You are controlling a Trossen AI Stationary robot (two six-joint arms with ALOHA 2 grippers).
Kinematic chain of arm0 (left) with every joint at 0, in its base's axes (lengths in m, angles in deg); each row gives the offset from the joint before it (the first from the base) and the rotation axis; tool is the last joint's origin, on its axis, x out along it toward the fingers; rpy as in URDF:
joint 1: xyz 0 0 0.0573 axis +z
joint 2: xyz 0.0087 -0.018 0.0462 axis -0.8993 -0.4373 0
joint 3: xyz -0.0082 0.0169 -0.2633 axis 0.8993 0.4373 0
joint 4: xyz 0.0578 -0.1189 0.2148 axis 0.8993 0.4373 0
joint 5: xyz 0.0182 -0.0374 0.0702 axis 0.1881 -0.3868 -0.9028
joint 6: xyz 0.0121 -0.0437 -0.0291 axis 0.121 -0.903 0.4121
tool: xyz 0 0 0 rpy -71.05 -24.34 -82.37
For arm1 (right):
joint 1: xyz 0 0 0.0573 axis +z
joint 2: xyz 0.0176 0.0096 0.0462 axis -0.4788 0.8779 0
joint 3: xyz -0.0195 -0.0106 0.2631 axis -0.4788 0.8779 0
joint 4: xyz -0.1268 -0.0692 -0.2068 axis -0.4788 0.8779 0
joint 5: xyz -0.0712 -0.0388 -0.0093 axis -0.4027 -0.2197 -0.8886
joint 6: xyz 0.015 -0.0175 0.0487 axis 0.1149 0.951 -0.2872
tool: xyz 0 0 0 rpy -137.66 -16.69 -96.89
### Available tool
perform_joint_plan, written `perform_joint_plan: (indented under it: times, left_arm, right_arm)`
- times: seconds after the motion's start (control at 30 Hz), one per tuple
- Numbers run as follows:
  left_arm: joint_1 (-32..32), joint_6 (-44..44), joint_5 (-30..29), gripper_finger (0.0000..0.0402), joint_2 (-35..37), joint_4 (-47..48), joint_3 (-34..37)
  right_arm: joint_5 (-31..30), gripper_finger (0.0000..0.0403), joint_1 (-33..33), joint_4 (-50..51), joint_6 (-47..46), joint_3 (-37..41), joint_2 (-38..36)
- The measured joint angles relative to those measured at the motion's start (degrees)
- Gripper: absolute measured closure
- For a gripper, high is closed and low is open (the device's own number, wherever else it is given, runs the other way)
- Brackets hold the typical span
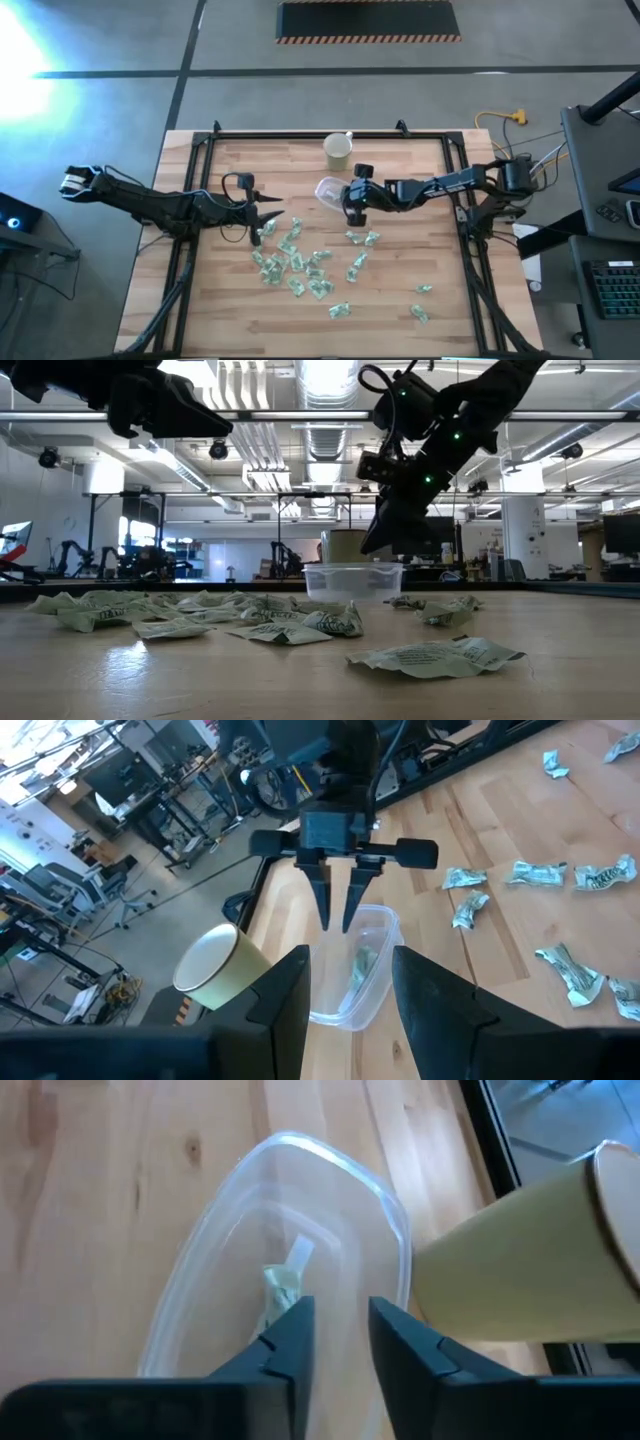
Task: Pick and place items into bin
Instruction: Put the green stevia packet into the transparent bin
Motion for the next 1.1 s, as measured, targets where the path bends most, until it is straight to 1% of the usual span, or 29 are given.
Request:
perform_joint_plan:
  times: [0.1, 0.23, 0.47, 0.57, 0.67, 0.73, 0.87, 0.97, 1.1]
  left_arm:
    - [0.0, -0.1, 0.0, 0.0275, 0.0, 0.7, 0.0]
    - [0.0, -1.2, 0.0, 0.0275, -1.2, 4.4, 0.0]
    - [0.3, -1.7, 0.2, 0.0275, -8.1, 5.3, -0.1]
    - [0.8, -3.3, 1.8, 0.0275, -11.8, 6.8, -1.6]
    - [1.4, -6.9, 4.6, 0.0275, -15.3, 9.8, -4.1]
    - [1.7, -10.4, 6.5, 0.0275, -17.6, 13.6, -5.9]
    - [1.7, -18.6, 7.8, 0.0275, -21.6, 19.2, -9.1]
    - [1.7, -23.7, 9.8, 0.0275, -24.3, 21.4, -11.0]
    - [1.9, -29.0, 13.0, 0.0275, -27.0, 21.2, -11.7]
  right_arm:
    - [0.0, 0.0284, 0.0, 1.8, 0.1, -0.8, -1.2]
    - [1.3, 0.0264, 0.6, 3.0, 0.1, -0.3, -4.8]
    - [9.8, 0.0255, 1.8, 4.2, -2.0, 4.1, -14.4]
    - [12.0, 0.0258, 2.4, 6.2, -4.2, 6.1, -18.5]
    - [12.4, 0.0263, 3.3, 8.0, -6.0, 8.3, -22.1]
    - [12.5, 0.0266, 4.1, 7.7, -6.8, 9.9, -24.4]
    - [12.5, 0.0269, 5.1, 7.4, -7.5, 12.7, -28.2]
    - [12.2, 0.0271, 5.2, 7.5, -8.1, 13.9, -30.8]
    - [12.0, 0.0269, 5.4, 8.0, -8.3, 14.4, -33.1]
